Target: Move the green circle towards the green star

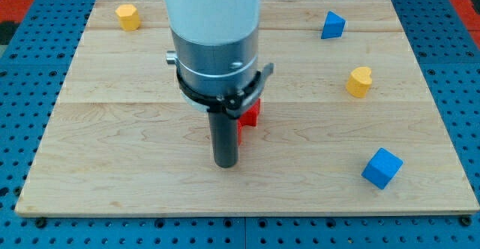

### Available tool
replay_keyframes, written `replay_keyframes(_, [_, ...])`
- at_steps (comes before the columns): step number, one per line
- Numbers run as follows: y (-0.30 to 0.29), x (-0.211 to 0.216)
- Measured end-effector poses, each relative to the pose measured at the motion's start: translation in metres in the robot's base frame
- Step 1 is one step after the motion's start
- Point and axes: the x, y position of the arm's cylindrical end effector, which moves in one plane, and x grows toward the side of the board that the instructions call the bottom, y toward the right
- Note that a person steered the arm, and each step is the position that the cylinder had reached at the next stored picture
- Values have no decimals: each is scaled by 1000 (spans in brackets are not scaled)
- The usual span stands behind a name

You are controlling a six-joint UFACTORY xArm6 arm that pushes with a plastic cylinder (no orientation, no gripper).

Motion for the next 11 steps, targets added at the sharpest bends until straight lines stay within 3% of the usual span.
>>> replay_keyframes(1, [24, 23])
replay_keyframes(2, [72, 9])
replay_keyframes(3, [89, -36])
replay_keyframes(6, [44, -101])
replay_keyframes(7, [64, -109])
replay_keyframes(9, [72, -71])
replay_keyframes(11, [36, -101])
